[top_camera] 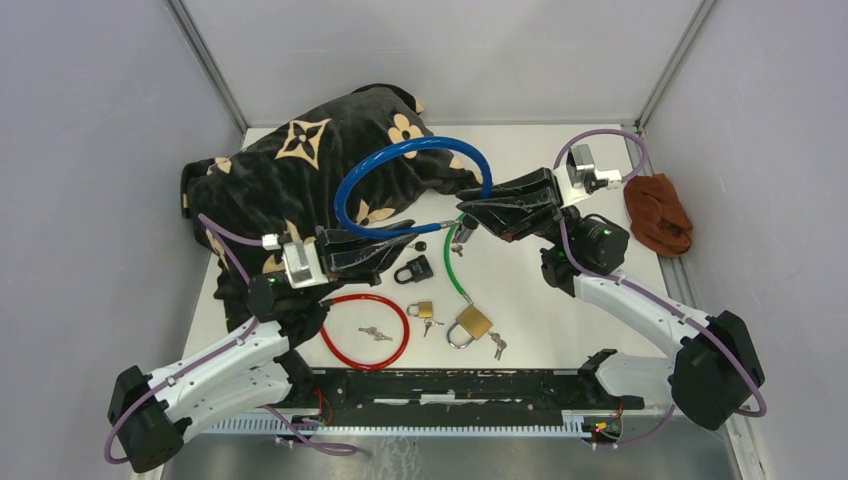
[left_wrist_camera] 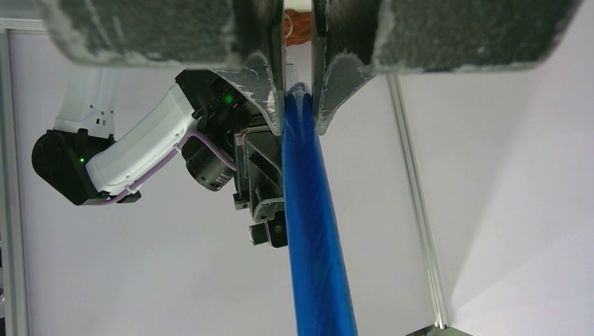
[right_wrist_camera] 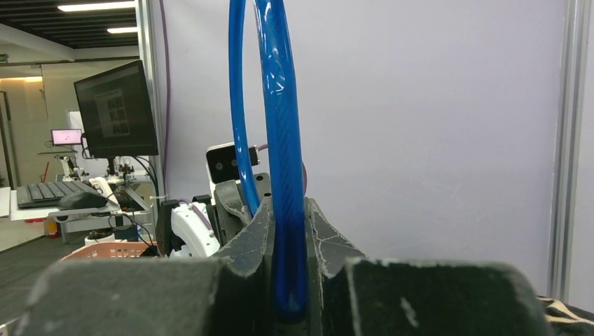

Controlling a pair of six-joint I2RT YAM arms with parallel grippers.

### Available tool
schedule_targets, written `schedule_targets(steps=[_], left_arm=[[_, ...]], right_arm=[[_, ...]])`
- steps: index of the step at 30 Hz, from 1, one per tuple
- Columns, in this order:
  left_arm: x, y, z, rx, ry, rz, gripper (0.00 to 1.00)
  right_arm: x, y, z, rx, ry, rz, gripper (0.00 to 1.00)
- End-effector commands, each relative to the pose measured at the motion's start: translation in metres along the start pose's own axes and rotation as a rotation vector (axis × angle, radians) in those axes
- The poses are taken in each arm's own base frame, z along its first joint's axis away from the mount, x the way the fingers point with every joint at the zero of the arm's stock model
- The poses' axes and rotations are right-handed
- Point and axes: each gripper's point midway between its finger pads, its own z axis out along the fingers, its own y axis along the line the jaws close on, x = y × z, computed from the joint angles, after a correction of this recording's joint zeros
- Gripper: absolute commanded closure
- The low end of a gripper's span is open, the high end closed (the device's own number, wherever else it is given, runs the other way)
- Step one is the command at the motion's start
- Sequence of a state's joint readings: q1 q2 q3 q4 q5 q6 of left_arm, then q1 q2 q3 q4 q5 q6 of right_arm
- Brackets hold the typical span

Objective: Lock with the key
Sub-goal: Lock the lock.

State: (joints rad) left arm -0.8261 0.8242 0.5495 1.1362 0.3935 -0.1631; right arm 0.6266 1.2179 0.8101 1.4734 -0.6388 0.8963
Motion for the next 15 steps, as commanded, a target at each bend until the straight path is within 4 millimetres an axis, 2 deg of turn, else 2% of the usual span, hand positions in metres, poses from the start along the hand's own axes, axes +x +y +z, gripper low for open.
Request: schedule_targets(steps=[1,15], left_arm=[[-0.031,-0.001,0.009,0.014,-0.1,0.024,0.98],[-0.017,-0.003,0.009,0.007,-0.057,-0.056,0.98]], right_arm=[[-0.039,0.04,0.0,-0.145,-0.153,-0.148,1.0],[-0.042,0.037,0.003,-0.131,-0.153,-0.193,1.0]])
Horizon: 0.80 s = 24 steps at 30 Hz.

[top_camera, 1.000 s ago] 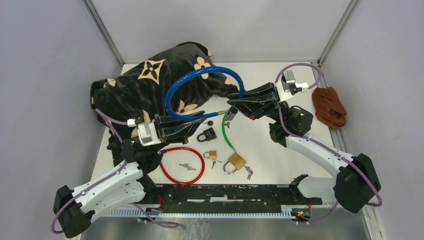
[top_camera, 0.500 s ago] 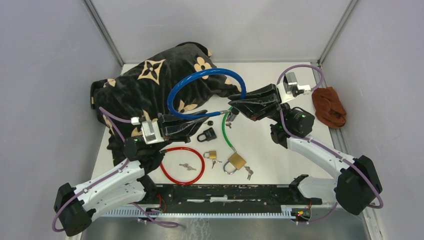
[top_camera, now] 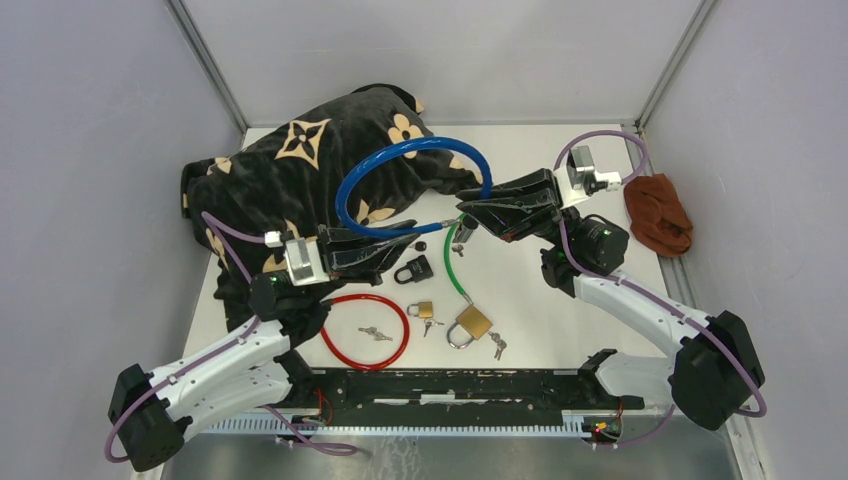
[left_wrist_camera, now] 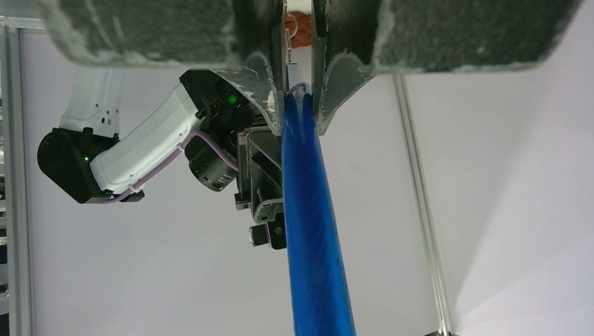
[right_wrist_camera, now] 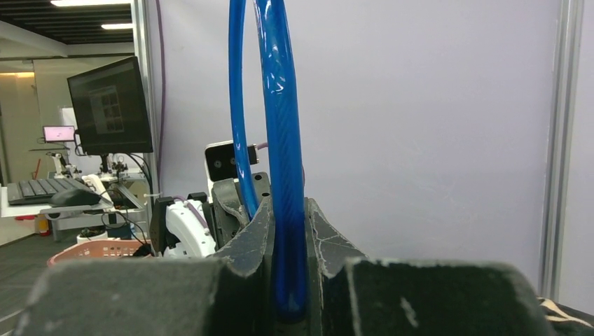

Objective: Lock with the key
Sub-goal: Lock the lock.

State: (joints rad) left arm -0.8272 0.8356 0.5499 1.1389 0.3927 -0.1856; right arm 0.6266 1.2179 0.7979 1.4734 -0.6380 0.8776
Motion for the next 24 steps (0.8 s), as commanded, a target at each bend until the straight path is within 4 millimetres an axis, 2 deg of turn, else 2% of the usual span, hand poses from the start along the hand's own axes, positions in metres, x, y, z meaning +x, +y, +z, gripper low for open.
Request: schedule_targets(steps=[1,6,13,20,24], left_arm=[[-0.021,-0.005,0.009,0.016,-0.064,-0.027,0.98],[-0.025,-0.005,0.009,0.017,-0.071,-0.013,0.98],[-0.029,-0.006,0.012,0.035,-0.087,0.018,0.98],[-0.048,-0.001,0.019,0.033,-0.145,0.161,0.98],[-0.042,-0.014,0.019,0.099,-0.133,0.1,0.98]], right_arm=[[-0.045,0.037,0.005,-0.127,-0.153,-0.188,1.0],[-0.04,0.027,0.003,-0.066,-0.119,-0.239,1.0],[-0.039,0.027,0.003,-0.07,-0.104,-0.241,1.0],[-0.031,0.024,0.002,-0.064,-0.079,-0.23,1.0],[-0.033,0.026,0.002,-0.074,-0.09,-0.226,1.0]])
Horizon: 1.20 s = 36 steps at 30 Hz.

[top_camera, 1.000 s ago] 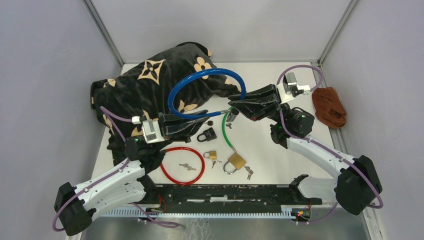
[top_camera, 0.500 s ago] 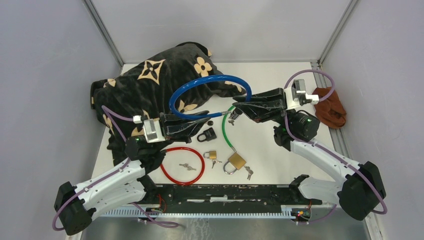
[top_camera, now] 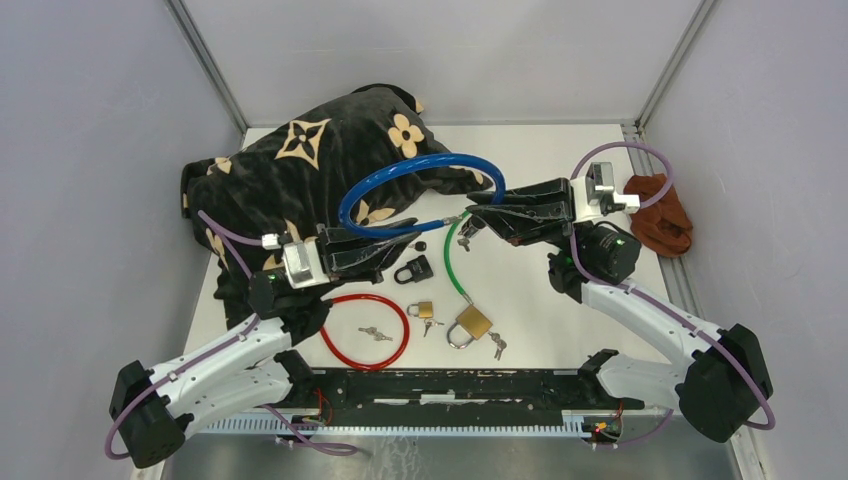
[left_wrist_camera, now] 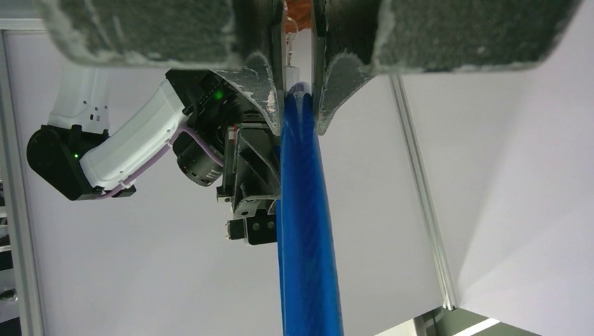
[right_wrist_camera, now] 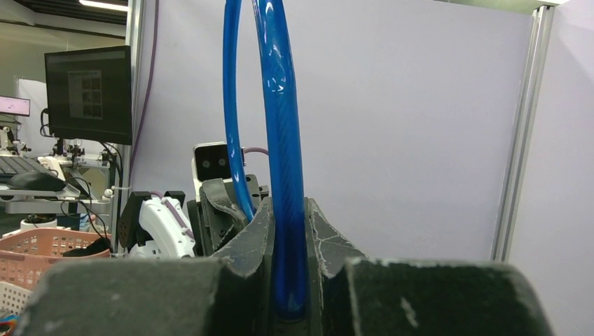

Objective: Lock with the key
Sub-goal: Lock the lock.

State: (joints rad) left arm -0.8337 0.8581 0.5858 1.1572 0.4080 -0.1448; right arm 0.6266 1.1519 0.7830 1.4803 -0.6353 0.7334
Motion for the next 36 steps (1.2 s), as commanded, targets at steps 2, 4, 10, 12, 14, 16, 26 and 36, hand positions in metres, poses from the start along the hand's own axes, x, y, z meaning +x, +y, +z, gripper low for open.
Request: schedule_targets(steps=[2,4,10,12,14,16,26,36], left_arm=[[-0.029,-0.011,0.011,0.067,-0.101,0.041,0.98],[-0.028,-0.011,0.013,0.066,-0.096,0.026,0.98],[-0.027,-0.018,0.015,0.095,-0.092,-0.007,0.98],[-0.029,-0.02,0.017,0.104,-0.096,-0.007,0.98],[-0.028,-0.02,0.017,0.104,-0.096,-0.01,0.98],[-0.027,-0.021,0.017,0.107,-0.091,-0.022,0.98],[-0.008,-0.012,0.022,0.049,-0.066,-0.062,0.98],[0.009,0.028,0.054,-0.134,-0.045,-0.161,0.98]], right_arm=[[-0.015,0.01,0.003,-0.042,-0.059,-0.042,1.0],[-0.015,0.01,0.003,-0.043,-0.058,-0.041,1.0],[-0.015,0.009,0.003,-0.043,-0.061,-0.04,1.0],[-0.015,0.01,0.003,-0.046,-0.062,-0.038,1.0],[-0.015,0.01,0.002,-0.044,-0.059,-0.043,1.0],[-0.014,0.008,0.002,-0.034,-0.057,-0.051,1.0],[-0.033,0.01,0.002,-0.03,-0.191,-0.02,1.0],[-0.076,0.006,-0.013,0.07,-0.433,-0.017,1.0]])
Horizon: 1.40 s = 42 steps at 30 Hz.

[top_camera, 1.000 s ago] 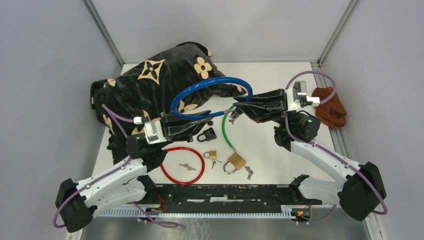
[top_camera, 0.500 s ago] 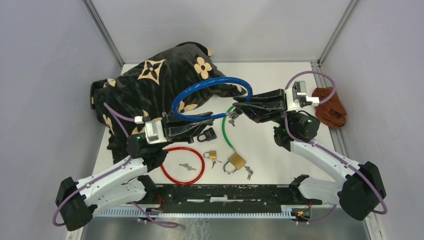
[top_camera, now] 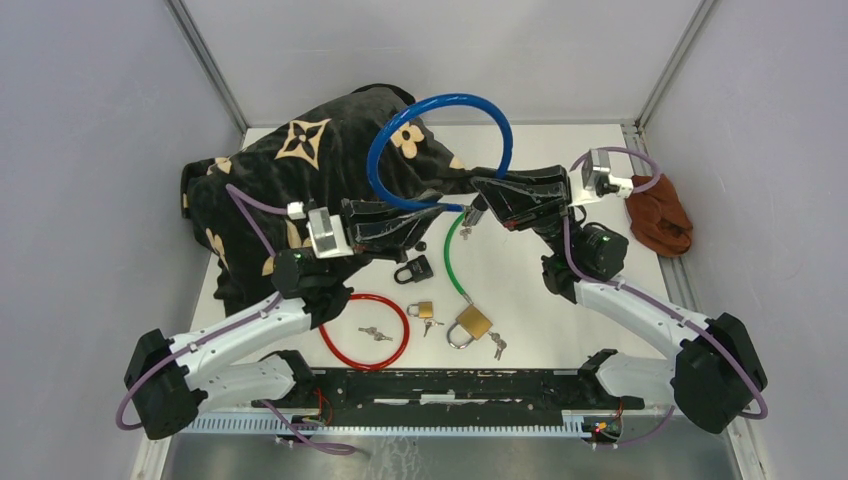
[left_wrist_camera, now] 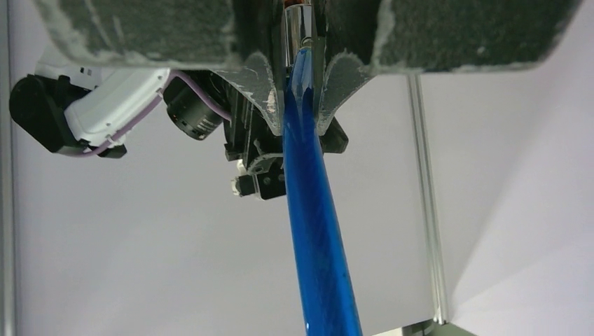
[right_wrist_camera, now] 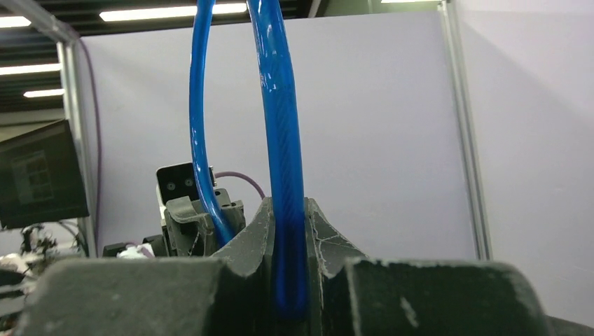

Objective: Lock with the key
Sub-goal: Lock the lock.

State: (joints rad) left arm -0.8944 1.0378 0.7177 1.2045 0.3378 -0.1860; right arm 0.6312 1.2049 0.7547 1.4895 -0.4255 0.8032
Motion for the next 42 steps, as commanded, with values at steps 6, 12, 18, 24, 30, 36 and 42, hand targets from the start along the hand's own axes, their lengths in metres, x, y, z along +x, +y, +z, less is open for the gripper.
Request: schedule_targets(steps=[6,12,18,24,30,36,42], left_arm=[[0.012,0.018,0.028,-0.087,0.019,-0.082,0.98],[0.012,0.005,0.042,-0.02,-0.002,-0.083,0.98],[-0.001,0.009,0.051,-0.046,-0.029,-0.085,0.98],[0.005,0.012,0.055,-0.116,0.008,-0.254,0.98],[0.022,-0.006,0.066,-0.138,0.086,-0.463,0.98],[0.02,0.006,0.084,-0.223,0.057,-0.499,0.98],[0.027,-0.001,0.092,-0.209,0.057,-0.498,0.98]], right_arm=[[-0.117,0.046,-0.023,-0.055,-0.542,-0.046,1.0],[-0.144,0.045,-0.025,-0.043,-0.662,0.048,1.0],[-0.156,0.052,-0.022,-0.093,-0.696,0.137,1.0],[-0.173,0.084,-0.019,-0.187,-0.697,0.051,1.0],[-0.176,0.111,-0.01,-0.291,-0.655,-0.068,1.0],[-0.179,0.131,-0.006,-0.378,-0.629,-0.101,1.0],[-0.182,0.146,-0.007,-0.423,-0.619,-0.146,1.0]])
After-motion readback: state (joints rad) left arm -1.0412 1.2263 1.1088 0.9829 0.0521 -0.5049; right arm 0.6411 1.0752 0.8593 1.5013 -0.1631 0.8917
